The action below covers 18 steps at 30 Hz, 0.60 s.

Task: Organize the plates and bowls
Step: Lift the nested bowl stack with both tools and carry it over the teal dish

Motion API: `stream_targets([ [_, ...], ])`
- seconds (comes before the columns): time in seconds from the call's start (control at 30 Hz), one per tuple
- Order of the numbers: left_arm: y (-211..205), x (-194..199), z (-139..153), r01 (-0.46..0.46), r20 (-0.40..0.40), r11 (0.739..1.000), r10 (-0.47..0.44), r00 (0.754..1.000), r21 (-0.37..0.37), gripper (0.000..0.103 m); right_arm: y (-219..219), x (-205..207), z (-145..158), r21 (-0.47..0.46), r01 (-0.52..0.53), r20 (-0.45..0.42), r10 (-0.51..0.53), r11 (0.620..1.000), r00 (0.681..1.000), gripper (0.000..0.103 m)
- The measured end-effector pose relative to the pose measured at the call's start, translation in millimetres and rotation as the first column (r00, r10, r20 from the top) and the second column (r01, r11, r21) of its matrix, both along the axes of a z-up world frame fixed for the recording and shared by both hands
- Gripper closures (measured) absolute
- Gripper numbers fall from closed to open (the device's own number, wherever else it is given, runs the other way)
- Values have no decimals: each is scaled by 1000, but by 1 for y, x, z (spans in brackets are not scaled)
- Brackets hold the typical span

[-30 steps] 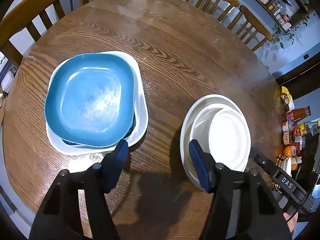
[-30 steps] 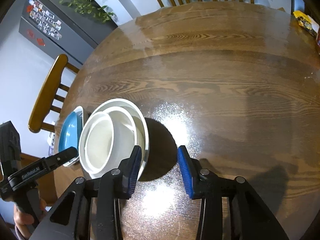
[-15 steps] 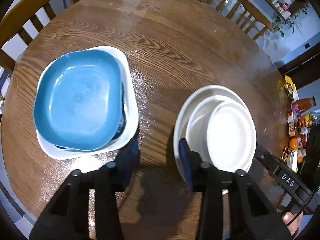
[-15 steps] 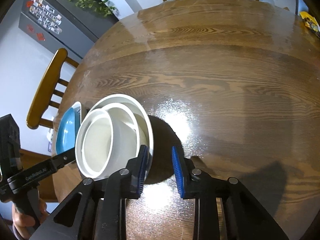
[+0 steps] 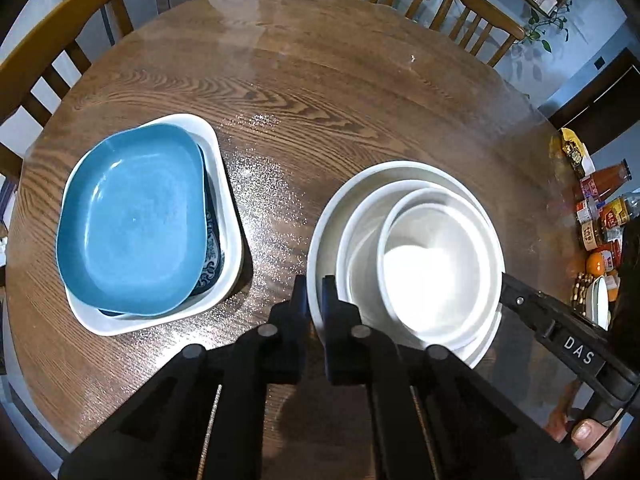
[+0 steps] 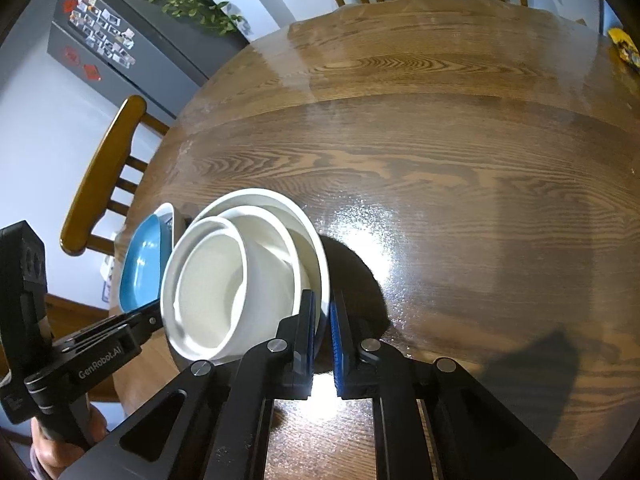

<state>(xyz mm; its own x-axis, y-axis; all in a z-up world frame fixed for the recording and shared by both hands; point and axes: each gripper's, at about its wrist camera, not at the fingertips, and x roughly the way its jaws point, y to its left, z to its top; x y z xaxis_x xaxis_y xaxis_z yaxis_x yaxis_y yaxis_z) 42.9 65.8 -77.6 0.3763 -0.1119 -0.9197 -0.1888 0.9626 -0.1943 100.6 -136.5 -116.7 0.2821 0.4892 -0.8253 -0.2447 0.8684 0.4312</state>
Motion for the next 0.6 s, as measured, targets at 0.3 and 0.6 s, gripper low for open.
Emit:
stream_targets([
  [0.3, -6, -1, -2, 13, 25, 998, -15, 1000, 54, 101, 6, -3, 4, -32, 5, 20, -5, 999, 1000, 92],
  [0.6, -7, -4, 9, 17, 72, 997, -22, 997, 78, 101, 5, -10, 18, -34, 6, 58, -4, 999, 998, 92],
])
